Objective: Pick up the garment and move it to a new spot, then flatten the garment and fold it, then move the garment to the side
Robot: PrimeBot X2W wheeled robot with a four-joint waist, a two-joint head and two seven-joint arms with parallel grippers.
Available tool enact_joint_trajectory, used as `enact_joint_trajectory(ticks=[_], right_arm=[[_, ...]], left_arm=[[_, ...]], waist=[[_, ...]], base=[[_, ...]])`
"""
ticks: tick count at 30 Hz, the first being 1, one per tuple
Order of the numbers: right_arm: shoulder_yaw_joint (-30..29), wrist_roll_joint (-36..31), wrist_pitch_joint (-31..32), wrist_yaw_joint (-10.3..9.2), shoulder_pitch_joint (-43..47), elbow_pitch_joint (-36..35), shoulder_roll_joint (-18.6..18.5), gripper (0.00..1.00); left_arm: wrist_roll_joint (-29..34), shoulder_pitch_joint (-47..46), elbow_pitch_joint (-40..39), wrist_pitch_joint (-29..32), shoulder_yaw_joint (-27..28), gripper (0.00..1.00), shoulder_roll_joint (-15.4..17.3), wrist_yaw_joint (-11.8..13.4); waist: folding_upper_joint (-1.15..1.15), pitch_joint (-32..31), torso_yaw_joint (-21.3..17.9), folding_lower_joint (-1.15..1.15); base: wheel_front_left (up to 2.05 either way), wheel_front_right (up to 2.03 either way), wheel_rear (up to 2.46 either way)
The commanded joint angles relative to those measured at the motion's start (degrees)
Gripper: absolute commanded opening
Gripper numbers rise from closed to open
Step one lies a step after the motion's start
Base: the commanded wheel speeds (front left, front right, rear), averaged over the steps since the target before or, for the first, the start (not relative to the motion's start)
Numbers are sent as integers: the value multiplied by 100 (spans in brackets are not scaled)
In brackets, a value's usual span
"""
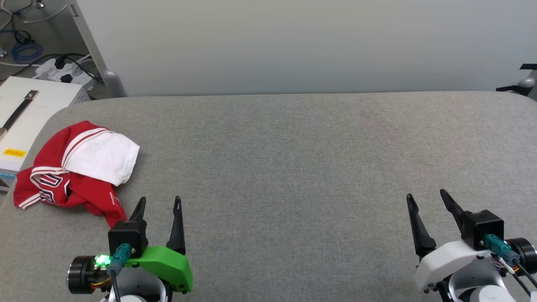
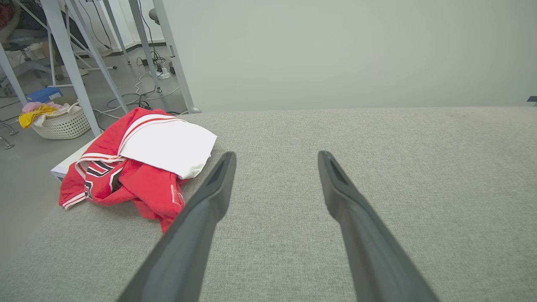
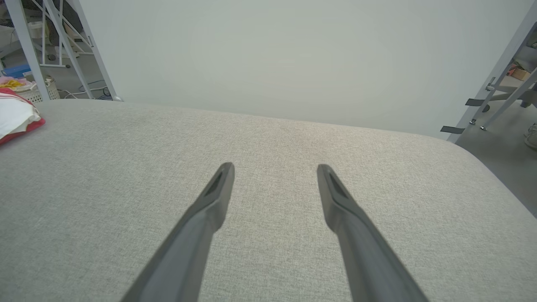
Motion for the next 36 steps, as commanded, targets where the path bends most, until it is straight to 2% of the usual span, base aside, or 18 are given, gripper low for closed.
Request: enact_joint_trajectory(ticks=[1,36], right_arm=[[-21,47,-71,-1,-17,19,0,100],[-27,432,-509,-2,-12,-74,0,100]], left_arm=[[-44,-4,29,-66,-9,100,-3,-13],[-541,41,36,-508,-34,100,-11,-155]], waist=[[0,2,1,0],[0,18,20,0]], base=[[0,0,0],[0,0,0]])
